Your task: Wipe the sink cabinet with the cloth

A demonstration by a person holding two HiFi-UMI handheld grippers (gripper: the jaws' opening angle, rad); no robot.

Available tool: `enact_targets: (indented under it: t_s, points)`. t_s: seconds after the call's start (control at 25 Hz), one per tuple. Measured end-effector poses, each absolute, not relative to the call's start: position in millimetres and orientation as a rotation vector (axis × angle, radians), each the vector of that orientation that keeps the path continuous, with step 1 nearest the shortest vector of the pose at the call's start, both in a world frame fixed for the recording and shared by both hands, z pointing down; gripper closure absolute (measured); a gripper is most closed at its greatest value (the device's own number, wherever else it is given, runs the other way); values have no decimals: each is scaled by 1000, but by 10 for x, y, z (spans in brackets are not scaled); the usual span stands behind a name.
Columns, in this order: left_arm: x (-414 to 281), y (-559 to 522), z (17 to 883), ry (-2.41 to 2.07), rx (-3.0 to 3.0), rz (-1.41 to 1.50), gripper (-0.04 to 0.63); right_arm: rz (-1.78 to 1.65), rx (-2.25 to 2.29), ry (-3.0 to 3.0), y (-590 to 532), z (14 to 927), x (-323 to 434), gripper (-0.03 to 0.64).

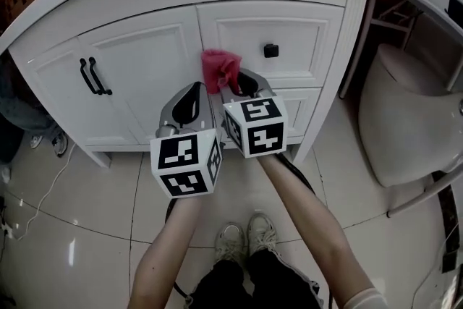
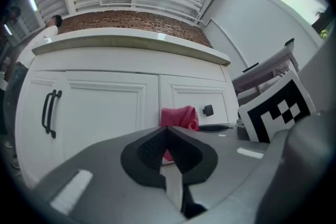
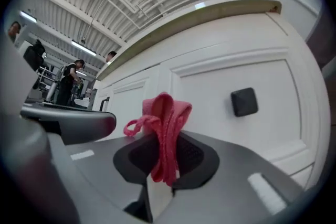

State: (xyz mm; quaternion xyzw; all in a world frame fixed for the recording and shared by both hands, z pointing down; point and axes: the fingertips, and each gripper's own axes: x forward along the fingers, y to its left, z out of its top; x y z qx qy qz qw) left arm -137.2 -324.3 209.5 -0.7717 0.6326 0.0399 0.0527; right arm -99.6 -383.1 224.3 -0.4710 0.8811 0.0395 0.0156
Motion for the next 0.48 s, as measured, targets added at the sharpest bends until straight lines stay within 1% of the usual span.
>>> enact_targets:
  t_s: [0.2, 0.36, 0.48]
  points:
    - [-1041, -3299, 2279, 1872, -2428, 132, 591, 90, -1634, 2583, -3927, 2254, -175, 558]
    - [-896, -3313, 2335, 1857, -2447, 121, 591, 203, -1693, 2615, -3886, 2249, 135, 558]
    - [-833, -3296, 2364, 1852, -2449, 104, 591, 99, -1767, 2511, -3933, 2274, 518, 559]
